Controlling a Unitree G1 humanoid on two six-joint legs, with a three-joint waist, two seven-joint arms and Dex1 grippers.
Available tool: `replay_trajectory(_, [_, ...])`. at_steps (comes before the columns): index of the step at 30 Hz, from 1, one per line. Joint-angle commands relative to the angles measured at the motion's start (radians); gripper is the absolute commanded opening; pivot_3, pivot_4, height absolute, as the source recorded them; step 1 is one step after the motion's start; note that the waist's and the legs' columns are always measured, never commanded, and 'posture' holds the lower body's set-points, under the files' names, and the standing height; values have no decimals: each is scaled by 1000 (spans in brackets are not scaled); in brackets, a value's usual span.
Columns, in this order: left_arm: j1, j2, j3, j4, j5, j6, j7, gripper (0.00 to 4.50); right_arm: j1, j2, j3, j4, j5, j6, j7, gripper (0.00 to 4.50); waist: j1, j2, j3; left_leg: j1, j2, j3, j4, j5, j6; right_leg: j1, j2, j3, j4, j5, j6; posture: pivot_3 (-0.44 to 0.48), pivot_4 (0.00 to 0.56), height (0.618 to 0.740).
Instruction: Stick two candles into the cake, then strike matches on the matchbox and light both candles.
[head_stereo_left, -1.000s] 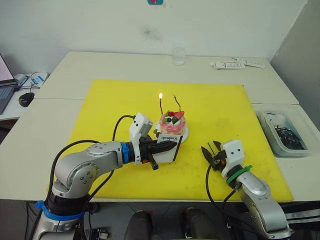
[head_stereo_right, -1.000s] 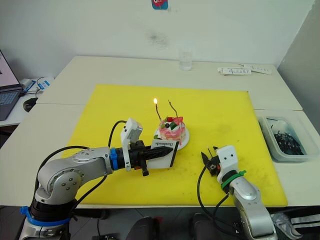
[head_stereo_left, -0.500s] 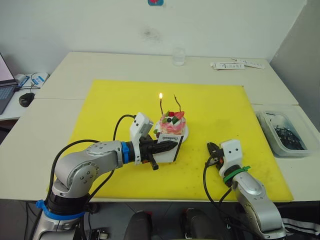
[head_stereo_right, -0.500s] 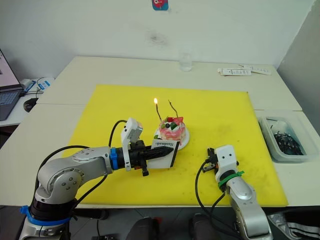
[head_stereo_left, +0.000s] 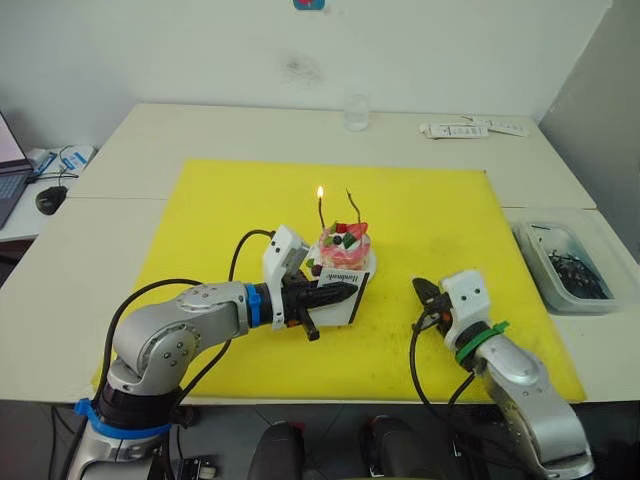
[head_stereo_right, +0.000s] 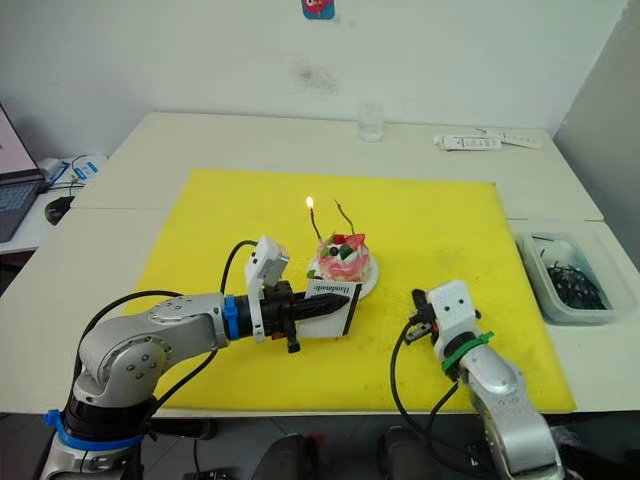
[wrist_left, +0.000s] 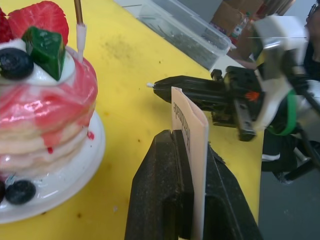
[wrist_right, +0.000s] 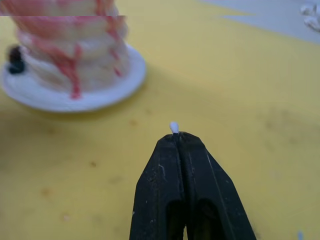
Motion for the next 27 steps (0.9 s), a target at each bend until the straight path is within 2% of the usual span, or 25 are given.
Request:
replay_trajectory(1, [-30,-21,19,2,-21,7,14,0,-60,-97,-13,-175,55,106,82,17,0,0,0,0,0,0,0,0,0,0,0,0,0,0,0,0,150,740])
replay_trajectory(5, [-48,-45,20,21,-24,16,26,0,-154,-229,-2,-257,62,182,150,17,0,0,0,0,0,0,0,0,0,0,0,0,0,0,0,0,150,740])
replay_trajectory(11, [-62,-63,12,35,-12,17,26,0,-243,-332,37,-279,61,207,198,17,0,0,0,0,-1,0,0,0,0,0,0,0,-1,0,0,0,150,740])
replay_trajectory(17, [-69,-71,14,35,-12,20,27,0,-266,-369,85,-283,50,202,215,17,0,0,0,-1,-1,0,0,0,0,0,0,0,-1,0,0,0,150,740])
replay_trajectory(27, [-66,-68,14,23,-19,27,25,0,-291,-369,131,-271,23,183,210,17,0,0,0,-1,-1,0,0,0,0,0,0,0,-1,0,0,0,150,740])
